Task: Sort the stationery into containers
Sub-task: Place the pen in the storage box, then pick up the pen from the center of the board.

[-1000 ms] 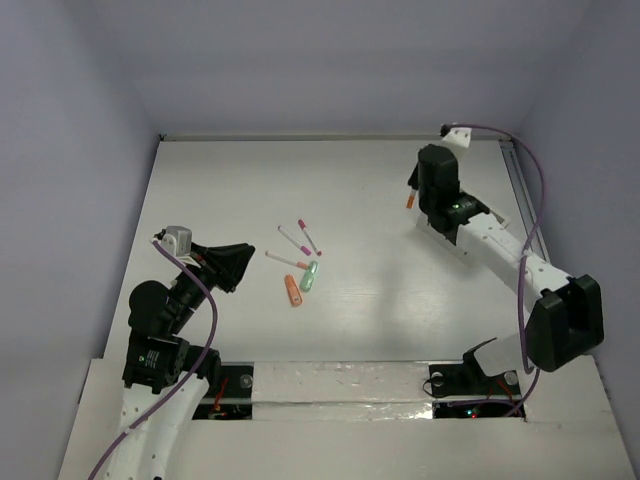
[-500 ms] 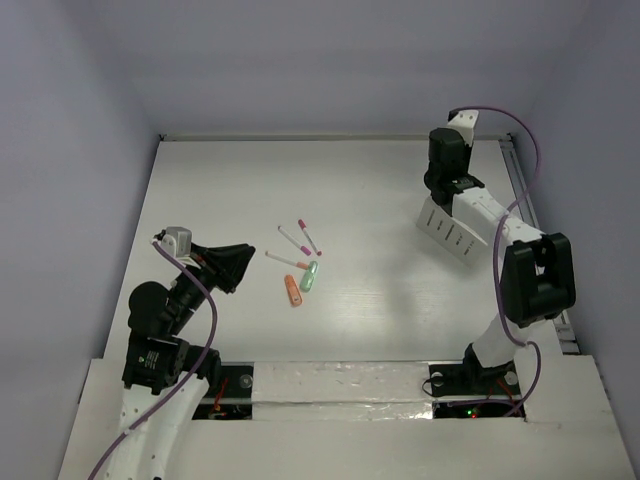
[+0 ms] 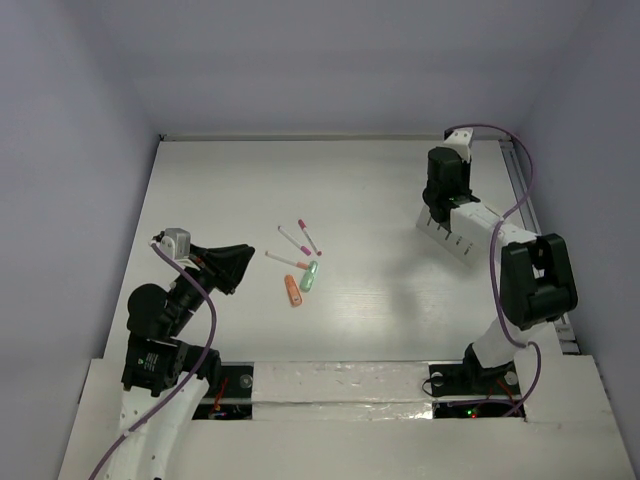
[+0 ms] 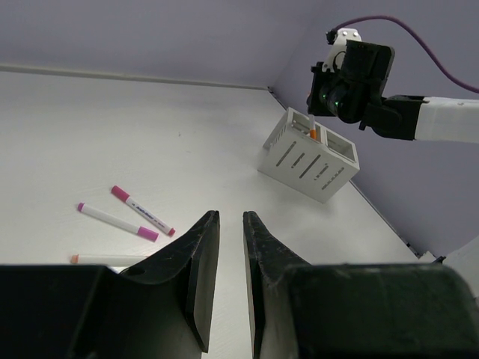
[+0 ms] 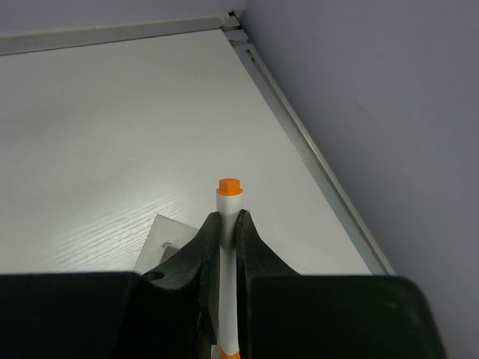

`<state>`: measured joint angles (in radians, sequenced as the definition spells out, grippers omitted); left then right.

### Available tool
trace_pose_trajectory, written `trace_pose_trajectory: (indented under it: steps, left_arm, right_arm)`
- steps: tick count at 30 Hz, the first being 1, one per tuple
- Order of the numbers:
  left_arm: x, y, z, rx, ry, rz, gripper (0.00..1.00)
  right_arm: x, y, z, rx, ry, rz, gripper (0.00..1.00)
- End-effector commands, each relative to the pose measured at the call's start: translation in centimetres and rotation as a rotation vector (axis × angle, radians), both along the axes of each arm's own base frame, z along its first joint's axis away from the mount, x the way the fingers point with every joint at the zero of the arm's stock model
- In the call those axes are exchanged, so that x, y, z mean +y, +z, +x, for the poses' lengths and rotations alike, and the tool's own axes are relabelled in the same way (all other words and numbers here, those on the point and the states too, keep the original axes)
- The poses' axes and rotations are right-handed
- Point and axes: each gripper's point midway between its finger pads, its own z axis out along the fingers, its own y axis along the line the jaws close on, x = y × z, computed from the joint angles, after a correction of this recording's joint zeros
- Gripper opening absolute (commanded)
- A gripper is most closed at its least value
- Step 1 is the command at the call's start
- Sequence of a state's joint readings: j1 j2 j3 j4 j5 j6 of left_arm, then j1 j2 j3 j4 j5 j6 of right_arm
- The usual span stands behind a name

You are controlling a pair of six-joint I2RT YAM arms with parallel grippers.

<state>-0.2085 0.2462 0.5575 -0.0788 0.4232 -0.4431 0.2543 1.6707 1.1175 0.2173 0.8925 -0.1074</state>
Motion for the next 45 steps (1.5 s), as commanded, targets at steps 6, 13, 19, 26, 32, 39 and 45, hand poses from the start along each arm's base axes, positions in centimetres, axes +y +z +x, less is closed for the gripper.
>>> trace_pose_trajectory:
  steps: [6, 13, 19, 26, 32, 39, 45]
  left_arm:
    - [-0.2, 2.4, -0.7, -0.085, -0.018, -0.013, 0.17]
    - [-0.2, 2.5, -0.8, -0.088, -0.02, -0.017, 0.2]
    - [0.1, 2.3, -0.5, -0.078, 0.001, -0.008, 0.2]
    - [0.2, 2.1, -0.2, -0.068, 0.012, -0.003, 0.2]
    - [0.2, 2.1, -0.2, -0.066, 0.008, -0.003, 0.2]
    - [0.0, 2.2, -0.3, -0.071, -0.002, -0.005, 0.2]
    - [0.0, 2.2, -0.4, -0.073, -0.002, -0.007, 0.2]
  right_arm:
    - [0.9, 5.2, -0.7, -0.173, 0.024, 0.081, 0.55]
    - [8.6, 10.4, -1.8, -0.227, 0.275, 0.19, 0.36]
    - [27.3, 4.6, -5.6, 0.051, 0.902, 0.455, 0.0]
    - [38.5, -3.7, -8.3, 0.32, 1.082, 0.388, 0.1]
    - [40.9, -7.0, -6.8, 0.393, 1.024, 0.386, 0.55]
    - [41.7, -11.8, -6.7, 0.514, 0.996, 0.338, 0.54]
    - [41.7, -14.8, -5.9, 0.568, 0.954, 0.293, 0.48]
